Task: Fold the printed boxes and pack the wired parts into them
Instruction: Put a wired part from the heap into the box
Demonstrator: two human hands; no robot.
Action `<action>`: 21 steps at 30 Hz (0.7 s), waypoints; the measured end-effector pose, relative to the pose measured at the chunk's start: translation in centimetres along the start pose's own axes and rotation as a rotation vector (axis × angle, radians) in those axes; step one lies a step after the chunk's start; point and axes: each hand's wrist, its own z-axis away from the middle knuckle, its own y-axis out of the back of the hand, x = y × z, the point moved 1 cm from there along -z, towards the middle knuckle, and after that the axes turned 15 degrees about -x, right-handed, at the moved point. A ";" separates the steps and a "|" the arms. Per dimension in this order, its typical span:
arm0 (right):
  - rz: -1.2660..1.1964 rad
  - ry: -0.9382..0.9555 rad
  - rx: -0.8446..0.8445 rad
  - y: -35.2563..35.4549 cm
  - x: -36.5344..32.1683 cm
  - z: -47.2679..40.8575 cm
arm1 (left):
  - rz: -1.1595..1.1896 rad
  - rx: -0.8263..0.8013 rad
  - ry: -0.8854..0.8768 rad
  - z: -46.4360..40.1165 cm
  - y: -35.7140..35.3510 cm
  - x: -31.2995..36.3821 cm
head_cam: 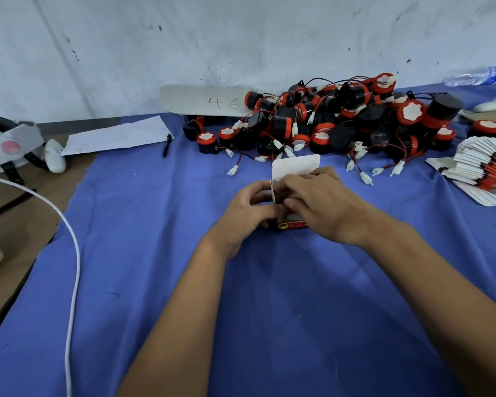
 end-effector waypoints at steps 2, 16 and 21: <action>0.010 -0.016 -0.038 0.2 0.0 0.0 | 0.159 -0.018 0.016 0.0 0.1 0.2; -0.665 -0.235 0.823 -2.5 3.0 1.6 | -0.119 0.322 0.000 -1.4 -2.6 -0.5; -1.293 -0.305 0.443 -4.1 4.8 0.6 | -0.133 0.388 -0.003 -1.7 -3.0 -0.5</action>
